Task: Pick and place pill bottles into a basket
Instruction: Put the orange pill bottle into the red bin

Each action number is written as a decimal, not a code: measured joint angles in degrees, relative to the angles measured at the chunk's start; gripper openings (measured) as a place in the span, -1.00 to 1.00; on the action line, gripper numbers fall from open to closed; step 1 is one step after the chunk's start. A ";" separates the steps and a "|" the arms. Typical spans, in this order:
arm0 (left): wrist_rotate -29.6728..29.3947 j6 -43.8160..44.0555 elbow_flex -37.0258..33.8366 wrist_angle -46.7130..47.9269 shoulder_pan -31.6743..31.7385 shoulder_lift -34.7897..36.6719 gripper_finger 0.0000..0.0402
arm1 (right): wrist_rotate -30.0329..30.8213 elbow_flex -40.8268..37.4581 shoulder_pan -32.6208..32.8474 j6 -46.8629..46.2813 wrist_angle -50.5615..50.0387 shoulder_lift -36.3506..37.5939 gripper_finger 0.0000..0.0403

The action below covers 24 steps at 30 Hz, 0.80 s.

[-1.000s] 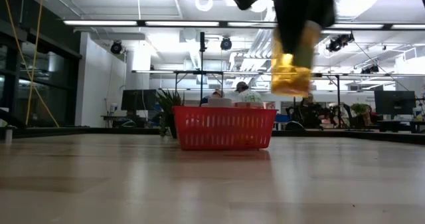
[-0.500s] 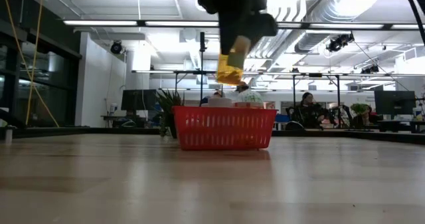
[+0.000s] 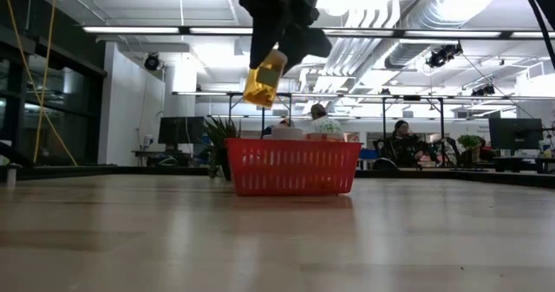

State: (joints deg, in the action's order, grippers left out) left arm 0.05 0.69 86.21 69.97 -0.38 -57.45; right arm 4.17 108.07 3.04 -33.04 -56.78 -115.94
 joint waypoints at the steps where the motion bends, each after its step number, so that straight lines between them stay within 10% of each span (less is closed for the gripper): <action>1: -0.03 0.00 0.00 0.00 0.00 0.00 0.58 | -0.03 -0.01 -0.10 -0.02 0.31 0.00 -0.05; 24: -0.63 0.02 0.00 -0.48 0.00 -0.02 0.58 | -2.87 -0.26 0.82 -0.04 5.07 -7.43 0.03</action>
State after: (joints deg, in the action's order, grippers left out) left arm -0.58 0.71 86.21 69.49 -0.38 -57.47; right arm 1.31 107.81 3.86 -33.08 -51.71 -123.37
